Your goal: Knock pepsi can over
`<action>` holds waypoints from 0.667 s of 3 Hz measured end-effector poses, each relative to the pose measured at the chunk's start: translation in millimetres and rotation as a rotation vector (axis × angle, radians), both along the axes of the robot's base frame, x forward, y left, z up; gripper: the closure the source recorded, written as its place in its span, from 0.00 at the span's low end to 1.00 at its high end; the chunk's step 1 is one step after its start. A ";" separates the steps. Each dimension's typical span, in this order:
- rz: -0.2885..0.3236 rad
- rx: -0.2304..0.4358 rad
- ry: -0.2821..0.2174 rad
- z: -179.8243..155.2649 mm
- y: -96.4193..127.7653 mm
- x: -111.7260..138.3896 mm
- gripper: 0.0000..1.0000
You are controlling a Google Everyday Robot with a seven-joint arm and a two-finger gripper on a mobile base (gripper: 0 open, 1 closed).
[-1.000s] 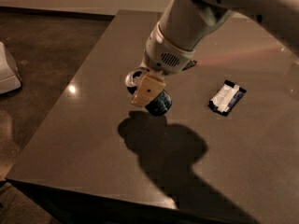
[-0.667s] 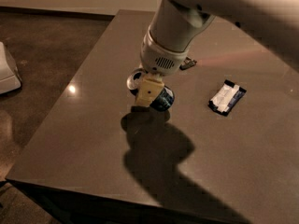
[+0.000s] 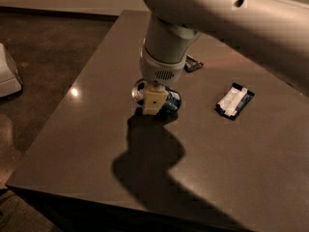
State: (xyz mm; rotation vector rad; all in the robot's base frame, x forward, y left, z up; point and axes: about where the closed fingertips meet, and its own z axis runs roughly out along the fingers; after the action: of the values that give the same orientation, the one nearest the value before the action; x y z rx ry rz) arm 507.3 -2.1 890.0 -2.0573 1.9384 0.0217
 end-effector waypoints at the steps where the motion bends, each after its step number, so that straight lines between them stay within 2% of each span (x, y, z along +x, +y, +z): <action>1: 0.047 -0.052 -0.018 -8.7 0.8 -1.0 0.28; 2: 0.088 -0.087 -0.008 -17.3 2.1 -5.7 0.00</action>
Offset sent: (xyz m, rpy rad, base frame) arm -0.0091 0.0042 -0.0337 -0.1320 0.0181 0.1427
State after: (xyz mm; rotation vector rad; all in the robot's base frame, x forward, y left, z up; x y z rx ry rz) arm 501.6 0.0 872.7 -2.1936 1.8737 -0.0522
